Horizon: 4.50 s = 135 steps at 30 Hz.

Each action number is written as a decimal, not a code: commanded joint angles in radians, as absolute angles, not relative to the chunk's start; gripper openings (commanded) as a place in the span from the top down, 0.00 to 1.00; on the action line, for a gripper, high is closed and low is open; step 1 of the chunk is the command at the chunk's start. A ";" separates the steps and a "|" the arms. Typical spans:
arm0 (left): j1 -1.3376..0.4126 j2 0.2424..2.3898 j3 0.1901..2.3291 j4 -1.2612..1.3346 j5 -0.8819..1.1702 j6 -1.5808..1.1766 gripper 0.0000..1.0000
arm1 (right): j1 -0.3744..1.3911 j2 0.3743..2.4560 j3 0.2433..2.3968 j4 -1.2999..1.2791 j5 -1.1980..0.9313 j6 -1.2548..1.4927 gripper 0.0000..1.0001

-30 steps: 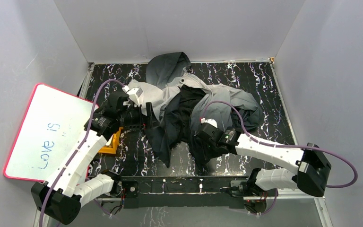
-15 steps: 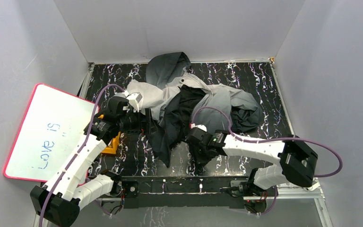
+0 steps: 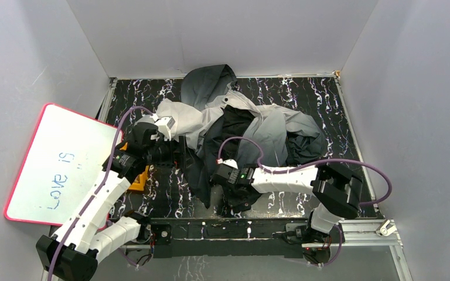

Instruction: Zip up the jacket

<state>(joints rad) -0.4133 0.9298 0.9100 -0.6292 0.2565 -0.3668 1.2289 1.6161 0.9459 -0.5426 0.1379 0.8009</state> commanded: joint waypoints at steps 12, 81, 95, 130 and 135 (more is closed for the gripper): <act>-0.410 0.910 0.842 -0.545 0.288 -0.356 0.08 | 1.244 1.384 0.956 -0.704 0.288 0.867 0.55; -0.410 0.945 0.790 -0.471 0.337 -0.350 0.06 | 1.231 1.511 0.818 -0.436 0.222 0.767 1.00; -0.411 0.951 0.791 -0.421 0.506 -0.420 0.06 | 1.129 1.145 0.721 -0.224 0.236 0.743 1.00; -0.917 1.267 0.847 -0.098 0.190 -0.656 0.30 | 1.126 0.981 0.624 -0.213 0.328 0.898 1.00; -0.919 1.283 0.845 -0.061 0.189 -0.657 0.45 | 1.126 0.947 0.609 -0.212 0.324 0.903 1.00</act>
<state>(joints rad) -0.9134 1.2869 0.8120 -0.1108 0.2153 -0.6563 1.1271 0.9871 0.6182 -0.2371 0.2913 0.8875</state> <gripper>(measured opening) 0.605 0.086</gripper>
